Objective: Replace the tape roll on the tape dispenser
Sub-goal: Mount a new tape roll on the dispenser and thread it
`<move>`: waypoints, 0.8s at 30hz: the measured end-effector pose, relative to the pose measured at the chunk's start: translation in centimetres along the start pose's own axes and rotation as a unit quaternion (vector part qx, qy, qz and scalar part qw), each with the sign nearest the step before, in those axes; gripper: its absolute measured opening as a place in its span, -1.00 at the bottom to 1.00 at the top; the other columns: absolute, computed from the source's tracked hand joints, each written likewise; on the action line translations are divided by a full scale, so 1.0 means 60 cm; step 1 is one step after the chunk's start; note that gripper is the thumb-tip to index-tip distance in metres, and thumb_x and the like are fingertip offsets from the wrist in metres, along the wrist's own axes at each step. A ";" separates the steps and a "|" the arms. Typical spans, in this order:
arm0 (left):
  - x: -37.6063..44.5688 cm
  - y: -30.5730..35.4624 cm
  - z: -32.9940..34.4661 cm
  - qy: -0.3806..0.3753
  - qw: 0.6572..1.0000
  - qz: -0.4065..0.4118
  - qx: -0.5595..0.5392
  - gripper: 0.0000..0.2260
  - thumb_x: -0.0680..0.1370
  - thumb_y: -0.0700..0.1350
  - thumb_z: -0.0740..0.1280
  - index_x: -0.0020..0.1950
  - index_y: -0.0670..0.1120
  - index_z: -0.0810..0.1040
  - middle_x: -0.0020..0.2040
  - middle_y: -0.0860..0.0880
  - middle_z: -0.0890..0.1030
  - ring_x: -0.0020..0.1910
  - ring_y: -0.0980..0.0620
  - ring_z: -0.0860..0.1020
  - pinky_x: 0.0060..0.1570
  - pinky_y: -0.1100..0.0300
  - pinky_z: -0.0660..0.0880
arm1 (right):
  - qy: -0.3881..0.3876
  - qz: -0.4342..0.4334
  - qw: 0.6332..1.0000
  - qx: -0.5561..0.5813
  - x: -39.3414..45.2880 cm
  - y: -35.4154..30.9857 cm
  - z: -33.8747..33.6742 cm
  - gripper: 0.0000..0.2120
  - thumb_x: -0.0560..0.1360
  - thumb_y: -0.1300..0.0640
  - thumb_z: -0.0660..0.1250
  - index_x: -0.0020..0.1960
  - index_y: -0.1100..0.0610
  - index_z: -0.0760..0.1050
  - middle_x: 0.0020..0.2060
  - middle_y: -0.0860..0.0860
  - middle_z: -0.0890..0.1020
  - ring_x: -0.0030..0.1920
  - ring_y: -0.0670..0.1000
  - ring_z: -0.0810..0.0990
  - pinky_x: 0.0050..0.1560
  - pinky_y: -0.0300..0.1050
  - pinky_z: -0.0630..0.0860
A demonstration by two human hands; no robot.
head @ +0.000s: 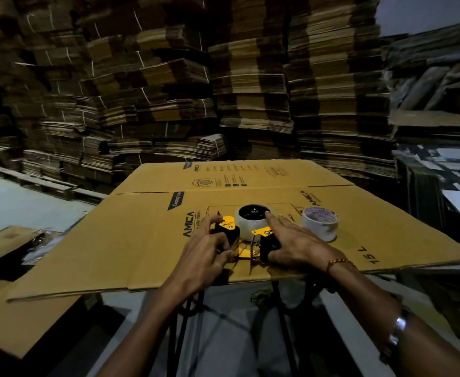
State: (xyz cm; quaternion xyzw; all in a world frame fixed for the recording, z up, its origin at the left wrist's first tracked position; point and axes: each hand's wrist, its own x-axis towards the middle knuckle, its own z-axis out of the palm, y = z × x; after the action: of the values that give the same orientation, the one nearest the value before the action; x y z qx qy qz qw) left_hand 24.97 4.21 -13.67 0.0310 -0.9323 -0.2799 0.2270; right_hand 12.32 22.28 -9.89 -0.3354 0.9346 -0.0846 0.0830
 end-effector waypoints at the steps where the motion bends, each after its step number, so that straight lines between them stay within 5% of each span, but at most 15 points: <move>1: -0.001 -0.001 -0.003 -0.003 1.000 0.001 -0.003 -0.82 0.57 -0.07 0.40 -0.22 0.01 0.52 0.56 0.08 0.21 0.44 0.07 0.35 0.38 0.02 0.35 | -0.001 -0.001 1.000 0.000 0.001 0.000 0.000 -0.03 0.52 -0.04 0.39 0.65 -0.05 -0.22 0.65 0.12 0.01 0.54 0.29 0.23 0.47 0.17 0.31; 4: -0.004 -0.007 -0.017 -0.021 0.999 0.006 -0.024 -0.84 0.57 -0.08 0.40 -0.21 0.01 0.53 0.55 0.10 0.24 0.38 0.19 0.29 0.36 0.06 0.35 | -0.002 -0.003 1.000 0.001 0.002 0.000 -0.002 -0.04 0.52 -0.04 0.39 0.65 -0.04 -0.21 0.62 0.10 0.10 0.50 0.28 0.29 0.45 0.16 0.34; 9: 0.001 -0.022 -0.044 -0.079 0.996 0.019 -0.042 -0.85 0.57 -0.06 0.40 -0.19 -0.02 0.54 0.54 0.15 0.24 0.48 0.06 0.30 0.30 0.09 0.34 | -0.008 -0.014 1.000 0.005 -0.002 0.000 -0.008 -0.07 0.54 -0.02 0.39 0.66 0.00 -0.18 0.57 0.11 0.22 0.45 0.26 0.35 0.42 0.14 0.37; 16: -0.005 -0.060 -0.068 -0.146 0.978 0.033 -0.146 -0.85 0.54 -0.03 0.45 -0.22 0.02 0.60 0.50 0.28 0.25 0.49 0.21 0.29 0.46 -0.06 0.32 | -0.013 -0.028 1.000 0.003 -0.001 0.007 -0.014 -0.06 0.53 0.00 0.40 0.66 -0.01 -0.18 0.57 0.10 0.23 0.49 0.21 0.33 0.46 0.10 0.35; 24: 0.019 -0.075 -0.091 -0.164 0.981 0.027 -0.104 -0.86 0.50 0.11 0.42 -0.18 0.08 0.60 0.54 0.20 0.24 0.49 0.14 0.29 0.45 -0.04 0.36 | -0.007 -0.064 0.998 0.014 -0.004 0.016 -0.014 -0.09 0.54 0.05 0.39 0.66 -0.03 -0.16 0.61 0.08 0.18 0.52 0.18 0.30 0.48 0.10 0.33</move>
State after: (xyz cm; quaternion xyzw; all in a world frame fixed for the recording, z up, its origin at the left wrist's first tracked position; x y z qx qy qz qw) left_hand 26.07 -2.58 -11.58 -0.0642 -0.9232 -0.3701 0.0810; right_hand 11.75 23.26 -9.28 -0.3937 0.9095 -0.1001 0.0884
